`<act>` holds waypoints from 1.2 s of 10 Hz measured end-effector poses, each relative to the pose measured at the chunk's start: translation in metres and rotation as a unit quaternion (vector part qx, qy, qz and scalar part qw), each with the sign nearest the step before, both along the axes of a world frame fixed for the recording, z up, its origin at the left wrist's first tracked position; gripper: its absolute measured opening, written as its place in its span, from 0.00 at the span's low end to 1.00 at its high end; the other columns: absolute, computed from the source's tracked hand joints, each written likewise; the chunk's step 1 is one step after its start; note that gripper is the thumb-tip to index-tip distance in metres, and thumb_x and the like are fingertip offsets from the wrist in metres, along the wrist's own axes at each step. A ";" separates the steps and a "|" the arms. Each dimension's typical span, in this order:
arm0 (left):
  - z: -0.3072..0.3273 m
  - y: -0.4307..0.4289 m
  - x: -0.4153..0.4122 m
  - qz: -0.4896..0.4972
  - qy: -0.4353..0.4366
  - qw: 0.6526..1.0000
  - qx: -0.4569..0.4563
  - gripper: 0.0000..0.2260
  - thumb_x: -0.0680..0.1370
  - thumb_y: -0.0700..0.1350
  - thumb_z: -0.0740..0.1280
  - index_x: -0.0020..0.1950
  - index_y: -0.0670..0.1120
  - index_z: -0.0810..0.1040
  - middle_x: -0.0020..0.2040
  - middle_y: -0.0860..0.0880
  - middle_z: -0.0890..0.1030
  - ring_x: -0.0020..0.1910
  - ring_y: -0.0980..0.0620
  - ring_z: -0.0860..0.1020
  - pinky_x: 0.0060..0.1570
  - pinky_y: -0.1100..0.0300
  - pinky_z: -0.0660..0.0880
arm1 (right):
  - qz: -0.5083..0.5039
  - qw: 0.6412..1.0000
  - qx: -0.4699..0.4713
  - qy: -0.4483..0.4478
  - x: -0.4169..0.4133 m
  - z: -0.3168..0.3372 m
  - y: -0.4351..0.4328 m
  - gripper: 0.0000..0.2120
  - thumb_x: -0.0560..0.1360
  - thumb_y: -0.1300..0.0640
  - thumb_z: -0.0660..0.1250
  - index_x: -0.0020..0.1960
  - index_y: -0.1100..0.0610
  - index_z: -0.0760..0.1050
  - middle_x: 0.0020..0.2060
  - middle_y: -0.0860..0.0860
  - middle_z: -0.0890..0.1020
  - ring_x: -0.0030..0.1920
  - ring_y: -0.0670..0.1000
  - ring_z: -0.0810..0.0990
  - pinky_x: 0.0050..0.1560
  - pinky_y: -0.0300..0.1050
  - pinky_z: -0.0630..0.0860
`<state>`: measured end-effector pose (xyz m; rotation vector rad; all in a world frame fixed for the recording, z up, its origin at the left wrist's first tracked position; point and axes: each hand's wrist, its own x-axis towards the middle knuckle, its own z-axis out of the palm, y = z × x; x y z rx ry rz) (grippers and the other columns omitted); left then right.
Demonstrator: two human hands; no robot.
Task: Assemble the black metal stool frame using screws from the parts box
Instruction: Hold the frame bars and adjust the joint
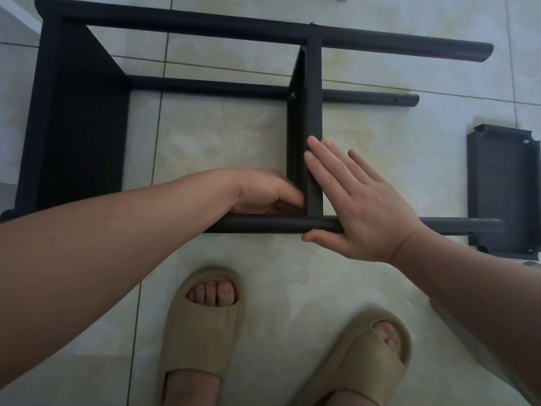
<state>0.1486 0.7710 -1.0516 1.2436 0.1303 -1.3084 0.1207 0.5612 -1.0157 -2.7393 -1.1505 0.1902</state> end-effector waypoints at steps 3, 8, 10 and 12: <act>-0.002 0.000 0.000 0.012 -0.046 0.999 0.022 0.12 0.75 0.31 0.67 0.35 0.43 0.82 0.32 0.44 0.76 0.29 0.53 0.75 0.32 0.64 0.74 | 0.000 1.000 -0.002 0.000 0.000 0.000 0.000 0.47 0.77 0.28 0.55 0.81 0.63 0.54 0.82 0.57 0.53 0.82 0.57 0.51 0.77 0.63 0.60; 0.002 -0.005 -0.001 0.015 -0.039 0.999 0.019 0.05 0.77 0.31 0.65 0.46 0.36 0.80 0.35 0.43 0.78 0.32 0.51 0.79 0.35 0.61 0.77 | -0.002 1.000 -0.002 0.002 0.000 0.001 0.000 0.47 0.77 0.28 0.55 0.81 0.63 0.53 0.82 0.57 0.53 0.82 0.57 0.51 0.77 0.63 0.60; 0.002 -0.004 -0.001 0.019 -0.041 0.999 0.014 0.07 0.78 0.29 0.63 0.54 0.35 0.77 0.36 0.42 0.75 0.31 0.51 0.77 0.34 0.63 0.76 | -0.002 1.000 -0.006 0.005 0.000 0.002 0.001 0.48 0.77 0.29 0.56 0.81 0.63 0.54 0.82 0.57 0.53 0.82 0.57 0.51 0.77 0.63 0.60; 0.001 -0.003 0.000 0.022 -0.038 0.999 -0.015 0.06 0.77 0.28 0.63 0.50 0.35 0.77 0.35 0.42 0.77 0.31 0.52 0.79 0.34 0.63 0.76 | -0.003 1.000 -0.007 0.009 -0.001 0.002 0.001 0.48 0.77 0.29 0.57 0.81 0.63 0.54 0.82 0.57 0.53 0.82 0.57 0.52 0.77 0.64 0.60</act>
